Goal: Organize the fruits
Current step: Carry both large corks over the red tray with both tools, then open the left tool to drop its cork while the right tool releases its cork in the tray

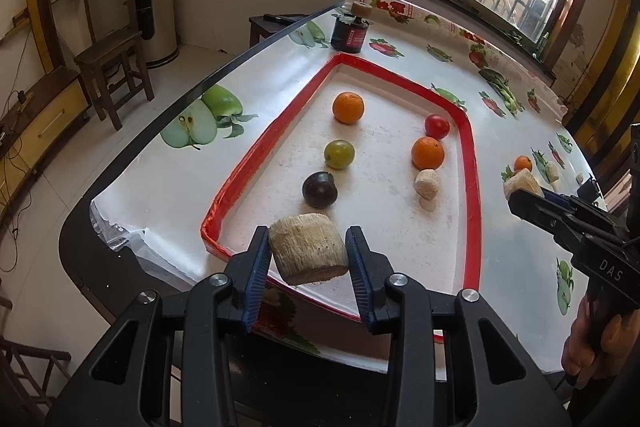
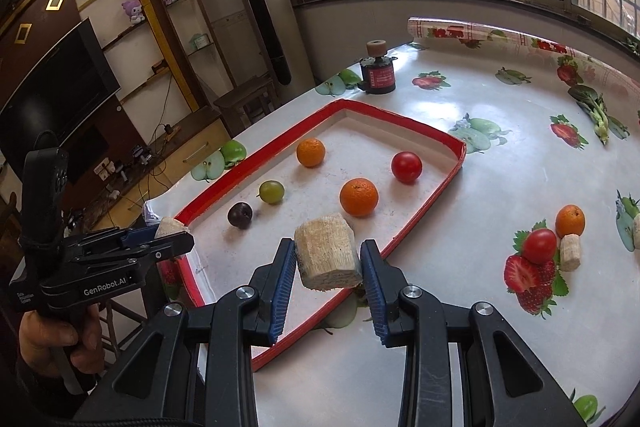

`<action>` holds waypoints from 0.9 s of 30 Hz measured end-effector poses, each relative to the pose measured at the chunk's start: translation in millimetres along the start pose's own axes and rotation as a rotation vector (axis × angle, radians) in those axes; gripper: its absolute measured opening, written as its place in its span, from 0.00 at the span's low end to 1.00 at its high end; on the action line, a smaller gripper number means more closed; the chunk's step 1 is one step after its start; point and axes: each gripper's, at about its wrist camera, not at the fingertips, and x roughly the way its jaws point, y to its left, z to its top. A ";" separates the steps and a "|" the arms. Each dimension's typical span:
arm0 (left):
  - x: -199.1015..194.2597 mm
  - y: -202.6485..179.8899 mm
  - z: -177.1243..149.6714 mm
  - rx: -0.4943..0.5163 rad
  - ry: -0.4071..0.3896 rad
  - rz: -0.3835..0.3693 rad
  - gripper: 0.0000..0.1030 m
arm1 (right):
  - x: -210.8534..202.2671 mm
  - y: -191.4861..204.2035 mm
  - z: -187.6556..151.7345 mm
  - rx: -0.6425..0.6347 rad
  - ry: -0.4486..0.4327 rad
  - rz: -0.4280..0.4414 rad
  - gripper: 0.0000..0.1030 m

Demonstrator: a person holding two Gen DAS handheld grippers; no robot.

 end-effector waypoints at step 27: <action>47.6 13.4 15.7 -0.006 0.058 -0.002 0.35 | 65.5 33.7 -8.2 -0.101 0.130 0.027 0.33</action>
